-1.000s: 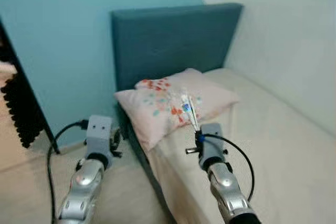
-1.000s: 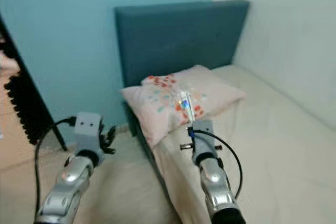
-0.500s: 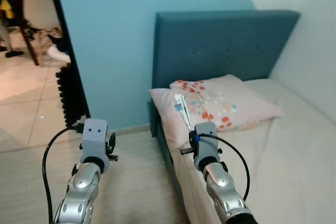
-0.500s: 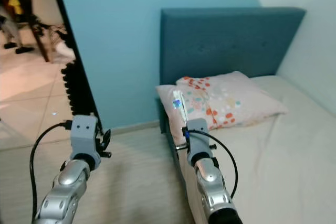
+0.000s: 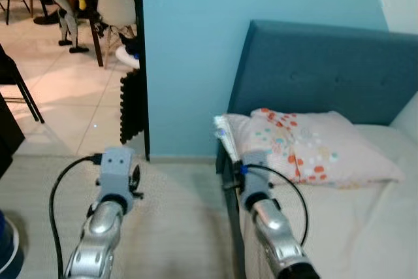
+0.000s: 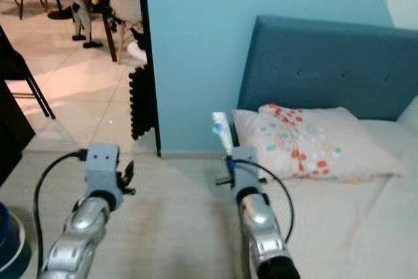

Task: Clean up the room

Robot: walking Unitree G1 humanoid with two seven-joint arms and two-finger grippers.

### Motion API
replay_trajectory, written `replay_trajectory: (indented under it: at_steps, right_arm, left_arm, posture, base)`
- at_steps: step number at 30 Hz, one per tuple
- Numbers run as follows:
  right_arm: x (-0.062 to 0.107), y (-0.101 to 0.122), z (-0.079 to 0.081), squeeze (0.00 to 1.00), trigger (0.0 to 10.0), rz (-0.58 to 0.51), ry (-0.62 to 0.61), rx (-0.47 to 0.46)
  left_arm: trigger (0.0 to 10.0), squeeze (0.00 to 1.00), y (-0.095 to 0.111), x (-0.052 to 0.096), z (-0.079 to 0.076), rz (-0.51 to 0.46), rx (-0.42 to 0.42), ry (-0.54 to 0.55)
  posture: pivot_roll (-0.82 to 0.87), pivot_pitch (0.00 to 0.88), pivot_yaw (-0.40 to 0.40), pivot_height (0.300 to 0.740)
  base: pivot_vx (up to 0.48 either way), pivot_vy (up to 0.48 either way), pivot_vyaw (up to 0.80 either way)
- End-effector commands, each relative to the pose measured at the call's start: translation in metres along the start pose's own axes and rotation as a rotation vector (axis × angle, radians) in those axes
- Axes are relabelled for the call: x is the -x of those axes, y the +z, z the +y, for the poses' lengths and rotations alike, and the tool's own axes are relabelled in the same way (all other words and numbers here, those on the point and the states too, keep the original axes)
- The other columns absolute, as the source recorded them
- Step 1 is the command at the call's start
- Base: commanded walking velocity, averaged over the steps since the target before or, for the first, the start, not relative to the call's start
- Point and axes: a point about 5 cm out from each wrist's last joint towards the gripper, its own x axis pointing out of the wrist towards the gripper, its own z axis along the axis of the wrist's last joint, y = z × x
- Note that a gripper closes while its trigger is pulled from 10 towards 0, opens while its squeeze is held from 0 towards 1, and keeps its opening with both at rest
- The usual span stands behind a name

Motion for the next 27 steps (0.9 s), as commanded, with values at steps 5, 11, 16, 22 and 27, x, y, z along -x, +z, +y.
replay_trajectory:
  at_steps: [5, 11, 16, 22, 27]
  right_arm:
    - [0.002, -0.008, -0.003, 0.00, 10.0, 0.047, 0.014, 0.000]
    - [0.002, -0.008, -0.003, 0.00, 10.0, 0.048, 0.031, 0.006]
    - [0.002, -0.010, -0.003, 0.00, 10.0, 0.054, 0.027, -0.005]
    - [0.001, -0.013, -0.001, 0.00, 10.0, 0.058, 0.009, -0.028]
    - [0.001, -0.014, 0.000, 0.00, 10.0, 0.056, -0.004, -0.040]
  left_arm:
    - [10.0, 0.00, -0.004, 0.001, -0.003, 0.028, 0.003, -0.009]
    - [10.0, 0.00, -0.005, 0.002, -0.003, 0.034, 0.006, -0.003]
    - [10.0, 0.00, -0.005, 0.001, -0.003, 0.044, -0.012, -0.005]
    - [10.0, 0.00, 0.007, -0.003, 0.000, 0.020, -0.053, -0.030]
    - [10.0, 0.00, 0.016, -0.007, 0.004, 0.003, -0.086, -0.035]
  posture:
    - [0.11, 0.002, -0.128, 0.740]
    - [0.11, 0.000, -0.129, 0.740]
    - [0.11, 0.000, -0.123, 0.740]
    - [0.16, 0.000, -0.091, 0.740]
    - [0.19, 0.000, -0.062, 0.740]
  base:
    - [0.000, 0.000, 0.80]
    - [0.000, 0.000, 0.80]
    - [0.000, 0.000, 0.80]
    - [0.000, 0.000, 0.80]
    - [0.000, 0.000, 0.80]
